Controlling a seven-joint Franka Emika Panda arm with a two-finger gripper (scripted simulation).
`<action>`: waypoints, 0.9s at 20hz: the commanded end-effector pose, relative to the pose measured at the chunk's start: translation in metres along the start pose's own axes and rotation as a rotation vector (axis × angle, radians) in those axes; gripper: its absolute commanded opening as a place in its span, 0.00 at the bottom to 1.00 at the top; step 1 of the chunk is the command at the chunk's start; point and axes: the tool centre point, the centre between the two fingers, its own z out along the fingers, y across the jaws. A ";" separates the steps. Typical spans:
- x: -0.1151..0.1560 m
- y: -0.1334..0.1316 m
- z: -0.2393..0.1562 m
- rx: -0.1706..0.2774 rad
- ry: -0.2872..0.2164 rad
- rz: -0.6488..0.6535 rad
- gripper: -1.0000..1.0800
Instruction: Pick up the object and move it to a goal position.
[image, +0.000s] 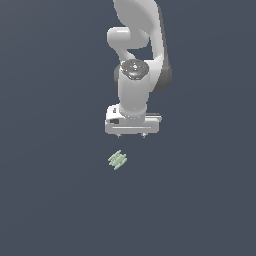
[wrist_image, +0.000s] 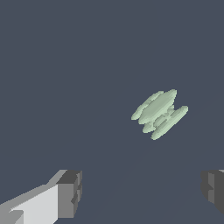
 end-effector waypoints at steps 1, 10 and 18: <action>0.000 0.000 0.000 0.000 0.000 0.000 0.96; 0.005 -0.014 -0.013 -0.018 0.023 -0.082 0.96; 0.006 -0.011 -0.010 -0.015 0.021 -0.051 0.96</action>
